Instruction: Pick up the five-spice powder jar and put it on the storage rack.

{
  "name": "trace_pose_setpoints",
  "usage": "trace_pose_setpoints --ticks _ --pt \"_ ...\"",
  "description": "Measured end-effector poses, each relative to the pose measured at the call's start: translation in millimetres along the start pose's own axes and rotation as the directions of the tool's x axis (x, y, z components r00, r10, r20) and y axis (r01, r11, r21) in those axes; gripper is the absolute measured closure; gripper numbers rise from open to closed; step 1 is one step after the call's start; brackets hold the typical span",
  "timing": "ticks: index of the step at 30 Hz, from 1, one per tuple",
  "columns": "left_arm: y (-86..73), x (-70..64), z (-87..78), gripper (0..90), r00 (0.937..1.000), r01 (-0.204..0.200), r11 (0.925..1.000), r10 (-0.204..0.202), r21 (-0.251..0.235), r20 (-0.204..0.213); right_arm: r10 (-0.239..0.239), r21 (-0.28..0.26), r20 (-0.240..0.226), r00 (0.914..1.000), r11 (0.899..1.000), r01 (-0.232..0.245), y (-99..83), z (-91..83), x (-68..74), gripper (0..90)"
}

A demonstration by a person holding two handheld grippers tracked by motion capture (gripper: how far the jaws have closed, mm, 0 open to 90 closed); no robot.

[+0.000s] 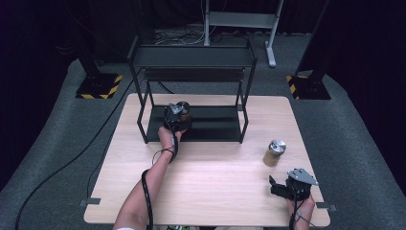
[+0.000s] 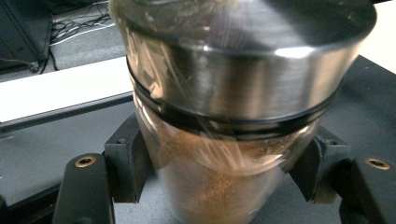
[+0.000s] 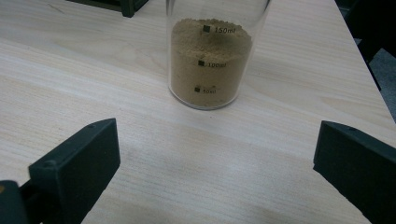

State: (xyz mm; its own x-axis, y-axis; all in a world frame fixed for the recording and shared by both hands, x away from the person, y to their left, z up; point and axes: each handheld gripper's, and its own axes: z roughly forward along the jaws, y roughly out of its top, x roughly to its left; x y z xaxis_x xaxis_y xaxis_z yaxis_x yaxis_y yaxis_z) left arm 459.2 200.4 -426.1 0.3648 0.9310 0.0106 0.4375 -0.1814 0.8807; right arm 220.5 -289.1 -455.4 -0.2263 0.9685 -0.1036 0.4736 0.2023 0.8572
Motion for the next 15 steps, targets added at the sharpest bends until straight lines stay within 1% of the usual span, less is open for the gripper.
trace_pose_setpoints --ticks 14,15 --pt "1.2 -3.9 10.0 30.8 0.9998 -0.010 0.9999 0.010 0.003 -0.018 -0.001 0.000 0.002 1.0000 1.000 0.001 0.1 0.1 0.4 0.0" --pt "1.2 -4.0 10.6 30.8 0.9998 -0.006 1.0000 0.006 0.003 -0.018 -0.001 0.000 0.001 1.0000 1.000 0.001 0.0 0.1 0.4 0.0"
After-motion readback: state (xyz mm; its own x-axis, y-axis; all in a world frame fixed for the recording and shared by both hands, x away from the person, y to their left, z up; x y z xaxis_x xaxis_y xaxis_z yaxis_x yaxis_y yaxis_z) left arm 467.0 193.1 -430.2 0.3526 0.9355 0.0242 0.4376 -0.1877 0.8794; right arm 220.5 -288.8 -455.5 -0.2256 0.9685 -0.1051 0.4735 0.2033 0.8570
